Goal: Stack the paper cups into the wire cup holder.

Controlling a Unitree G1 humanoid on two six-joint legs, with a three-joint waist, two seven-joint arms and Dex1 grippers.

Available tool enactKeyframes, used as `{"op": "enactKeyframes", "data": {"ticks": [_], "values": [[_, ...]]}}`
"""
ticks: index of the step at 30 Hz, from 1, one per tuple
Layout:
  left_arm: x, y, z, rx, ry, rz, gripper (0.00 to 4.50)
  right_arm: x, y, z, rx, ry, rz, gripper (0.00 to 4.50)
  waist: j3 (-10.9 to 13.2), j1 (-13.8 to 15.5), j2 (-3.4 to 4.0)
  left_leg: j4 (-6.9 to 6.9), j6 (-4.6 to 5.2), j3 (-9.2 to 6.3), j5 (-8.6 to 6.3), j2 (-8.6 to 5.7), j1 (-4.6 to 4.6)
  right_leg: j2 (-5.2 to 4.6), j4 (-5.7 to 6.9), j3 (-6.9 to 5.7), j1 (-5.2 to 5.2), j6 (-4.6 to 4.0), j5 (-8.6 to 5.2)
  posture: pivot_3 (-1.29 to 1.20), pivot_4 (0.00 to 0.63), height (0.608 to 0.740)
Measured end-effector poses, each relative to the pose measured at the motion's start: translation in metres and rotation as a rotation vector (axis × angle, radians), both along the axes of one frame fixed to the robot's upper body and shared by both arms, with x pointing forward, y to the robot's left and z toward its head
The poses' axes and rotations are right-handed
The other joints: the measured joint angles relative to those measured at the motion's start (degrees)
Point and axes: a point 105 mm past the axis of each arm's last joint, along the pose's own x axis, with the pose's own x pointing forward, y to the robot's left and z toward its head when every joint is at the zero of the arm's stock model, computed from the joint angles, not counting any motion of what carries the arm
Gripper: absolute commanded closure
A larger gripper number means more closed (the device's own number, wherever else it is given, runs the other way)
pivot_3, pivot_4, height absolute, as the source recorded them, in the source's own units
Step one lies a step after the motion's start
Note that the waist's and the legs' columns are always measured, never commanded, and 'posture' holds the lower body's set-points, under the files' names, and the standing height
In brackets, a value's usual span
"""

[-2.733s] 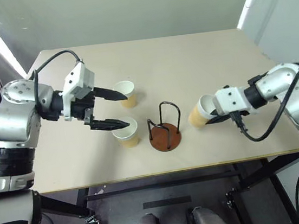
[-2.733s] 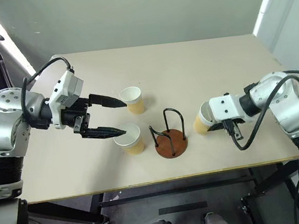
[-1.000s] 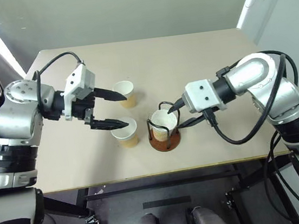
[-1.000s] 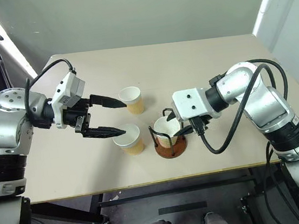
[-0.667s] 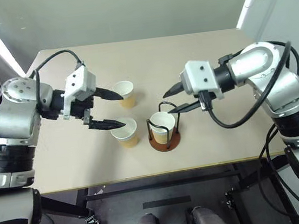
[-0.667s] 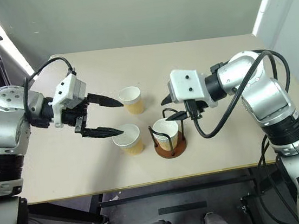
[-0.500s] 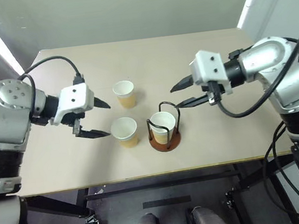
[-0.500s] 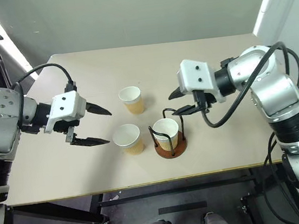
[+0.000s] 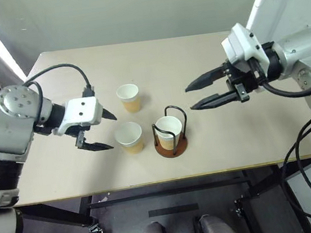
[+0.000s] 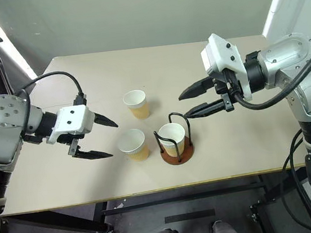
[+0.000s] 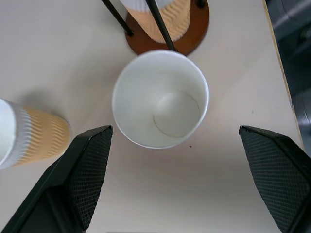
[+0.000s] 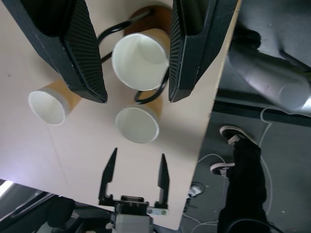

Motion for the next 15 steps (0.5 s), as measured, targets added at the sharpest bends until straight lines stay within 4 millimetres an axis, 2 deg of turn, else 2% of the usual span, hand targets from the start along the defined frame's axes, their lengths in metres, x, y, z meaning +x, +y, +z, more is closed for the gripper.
{"op": "enactKeyframes", "data": {"ticks": [15], "values": [[0.005,-0.018,-0.020,0.078,-0.006,-0.093,0.00,0.001,-0.012,-0.006,-0.035,0.001,-0.044,2.56,0.00,0.02,0.00,0.04,0.00,0.00,0.00,0.00,0.00,0.00,0.09,-0.01,-0.01,0.04,0.02,0.00,0.150,0.740]]}}
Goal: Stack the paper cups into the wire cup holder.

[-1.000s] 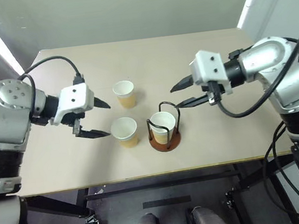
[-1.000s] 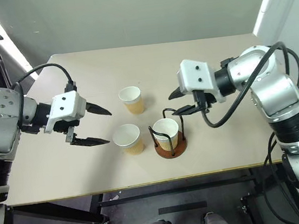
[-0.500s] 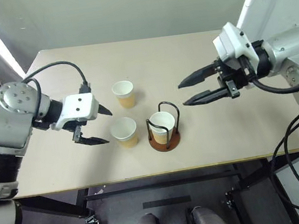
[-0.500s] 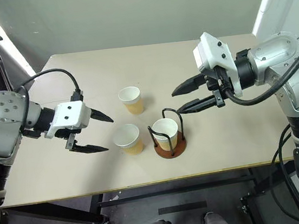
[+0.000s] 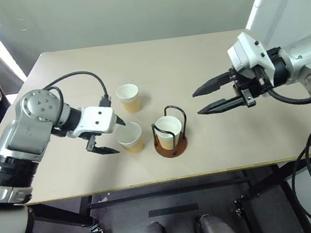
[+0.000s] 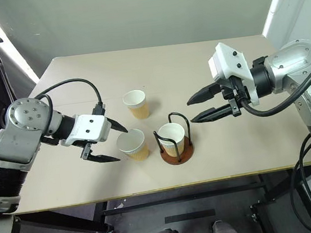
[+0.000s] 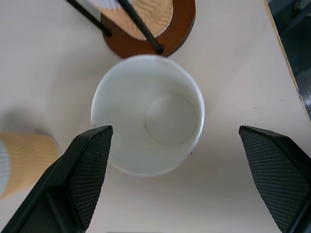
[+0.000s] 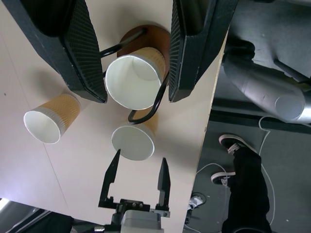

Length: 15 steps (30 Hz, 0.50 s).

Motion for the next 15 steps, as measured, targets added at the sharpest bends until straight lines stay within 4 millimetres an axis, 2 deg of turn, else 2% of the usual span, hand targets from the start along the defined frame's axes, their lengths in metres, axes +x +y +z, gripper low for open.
{"op": "enactKeyframes", "data": {"ticks": [3,6,15], "values": [[0.000,0.000,-0.001,0.015,-0.006,-0.008,0.00,0.001,-0.001,0.000,-0.001,-0.002,-0.008,2.56,0.00,0.00,0.00,0.00,0.00,0.00,0.00,0.00,0.00,0.00,0.00,0.00,0.00,0.04,0.02,0.00,0.150,0.740],[0.000,0.001,-0.002,0.018,-0.008,-0.008,0.93,0.002,-0.004,-0.003,-0.002,0.005,-0.022,2.53,0.00,0.01,0.00,0.00,0.00,0.00,0.00,0.00,0.00,0.00,0.00,0.00,0.01,0.09,0.05,0.00,0.150,0.740],[0.006,0.013,-0.007,0.015,0.026,0.058,4.18,0.009,-0.015,-0.009,-0.003,0.030,-0.066,2.53,0.00,0.02,0.00,0.01,0.00,0.00,0.00,0.00,0.00,0.00,0.02,0.00,0.00,0.10,0.06,0.00,0.150,0.740]]}}
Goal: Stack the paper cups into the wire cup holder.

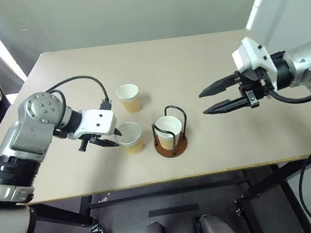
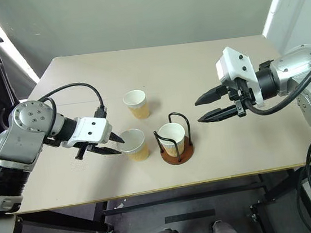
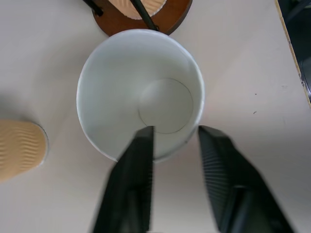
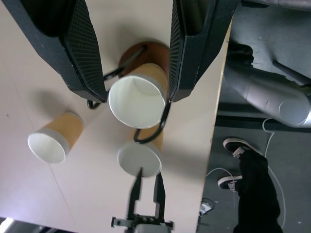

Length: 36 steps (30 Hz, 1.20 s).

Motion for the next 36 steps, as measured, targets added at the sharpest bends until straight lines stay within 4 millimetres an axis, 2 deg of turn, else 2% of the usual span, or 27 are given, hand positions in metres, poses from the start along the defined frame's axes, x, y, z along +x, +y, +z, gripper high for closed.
{"op": "enactKeyframes", "data": {"ticks": [1,6,12,16,20,26,32,36], "values": [[0.001,0.001,0.001,-0.004,0.002,0.008,4.46,0.001,-0.001,0.000,0.002,0.000,-0.002,2.53,0.00,0.00,0.00,0.00,0.00,-0.01,0.00,0.00,0.00,0.00,0.00,-0.01,0.00,0.00,0.00,0.00,0.150,0.740],[0.004,-0.002,0.017,-0.053,-0.007,0.025,4.46,0.003,-0.003,-0.001,0.008,0.010,-0.009,2.53,0.00,0.04,0.00,0.00,0.00,0.00,0.00,0.00,-0.01,0.00,-0.01,-0.01,0.01,0.01,0.01,0.00,0.150,0.740],[0.007,-0.002,0.023,-0.097,0.020,0.051,4.46,0.003,-0.005,-0.005,0.006,0.026,-0.016,2.53,0.00,0.05,0.00,0.01,0.00,-0.01,0.00,0.00,-0.01,0.00,0.01,-0.01,0.00,0.02,0.01,0.00,0.150,0.740],[0.012,-0.007,0.041,-0.143,-0.007,0.049,4.46,0.003,-0.007,-0.005,-0.002,0.024,-0.024,2.53,0.00,0.15,0.00,0.03,0.01,0.00,-0.01,0.00,-0.02,-0.01,-0.02,-0.01,0.03,0.02,0.01,0.00,0.150,0.740],[0.022,-0.015,0.060,-0.210,-0.032,0.050,4.46,0.008,-0.020,-0.007,-0.041,-0.001,-0.068,2.53,0.00,0.35,0.00,0.05,0.02,0.00,-0.01,0.00,-0.02,-0.02,-0.03,-0.01,0.05,0.08,0.04,0.00,0.150,0.740],[0.034,-0.026,0.087,-0.343,-0.058,0.056,4.46,0.013,-0.036,-0.024,-0.110,-0.016,-0.120,2.53,0.00,0.29,0.00,0.04,0.04,0.00,-0.02,0.00,-0.03,-0.01,-0.05,-0.01,0.05,0.41,0.20,0.00,0.150,0.740],[0.030,-0.045,0.097,-0.449,-0.004,0.008,4.46,0.011,-0.033,-0.025,-0.112,-0.022,-0.115,2.53,0.00,0.28,0.00,0.04,0.04,0.04,-0.02,0.01,-0.04,-0.01,-0.07,0.00,0.05,0.55,0.21,0.00,0.150,0.740],[0.019,-0.058,0.106,-0.495,0.025,-0.051,4.46,0.008,-0.028,-0.026,-0.113,-0.027,-0.102,2.53,0.00,0.27,0.00,0.05,0.04,0.04,-0.02,0.00,-0.04,0.00,-0.10,0.00,0.08,0.61,0.17,0.00,0.150,0.740]]}}
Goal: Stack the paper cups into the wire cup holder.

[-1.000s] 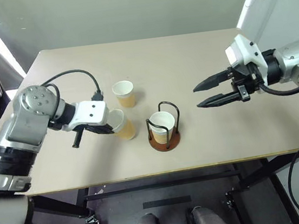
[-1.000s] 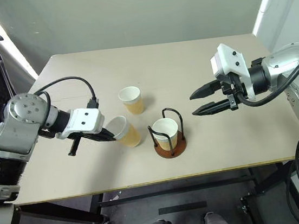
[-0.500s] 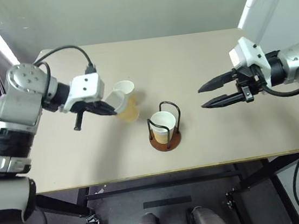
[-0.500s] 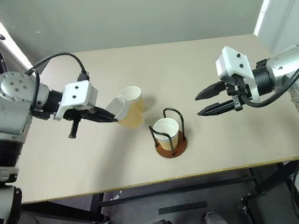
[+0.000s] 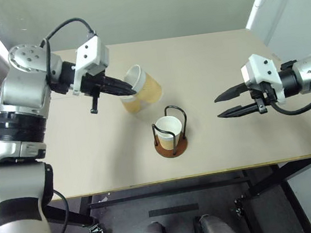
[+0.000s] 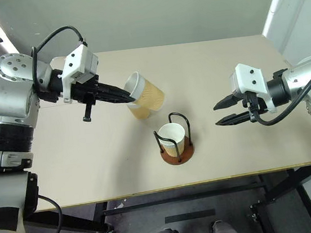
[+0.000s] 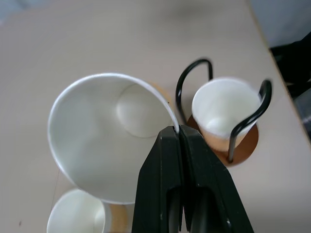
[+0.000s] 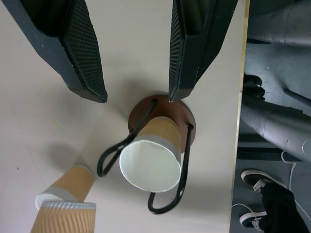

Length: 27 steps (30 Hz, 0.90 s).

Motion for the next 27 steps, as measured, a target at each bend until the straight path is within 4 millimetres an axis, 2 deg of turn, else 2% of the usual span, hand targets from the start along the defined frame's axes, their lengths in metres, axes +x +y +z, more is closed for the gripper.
{"op": "enactKeyframes", "data": {"ticks": [6,12,16,27], "values": [[-0.015,-0.008,0.006,0.001,0.022,-0.057,4.46,-0.004,0.005,-0.002,0.011,0.005,0.004,2.53,0.00,0.04,0.00,0.06,0.00,0.00,0.00,0.00,0.03,0.00,0.00,0.00,0.06,0.05,-0.03,0.00,0.150,0.740],[-0.022,-0.010,0.002,0.028,0.060,-0.077,4.46,-0.006,0.011,-0.002,0.024,-0.003,0.012,2.53,0.00,0.06,0.00,0.19,0.01,-0.01,0.00,0.00,0.03,0.00,0.00,0.00,0.12,0.09,-0.03,0.00,0.150,0.740],[-0.023,-0.012,-0.004,0.051,0.067,-0.086,4.46,-0.006,0.010,-0.008,0.032,0.015,0.003,2.53,0.00,0.11,0.00,0.26,0.05,-0.01,-0.03,0.00,0.03,0.00,0.00,0.00,0.16,0.11,-0.03,0.00,0.150,0.740],[-0.022,-0.019,-0.020,0.093,0.092,-0.109,4.46,-0.007,0.012,-0.008,0.040,0.009,-0.005,2.53,0.00,0.11,0.00,0.31,0.07,-0.01,-0.04,0.00,0.03,0.00,0.00,0.00,0.19,0.12,-0.03,0.00,0.150,0.740]]}}
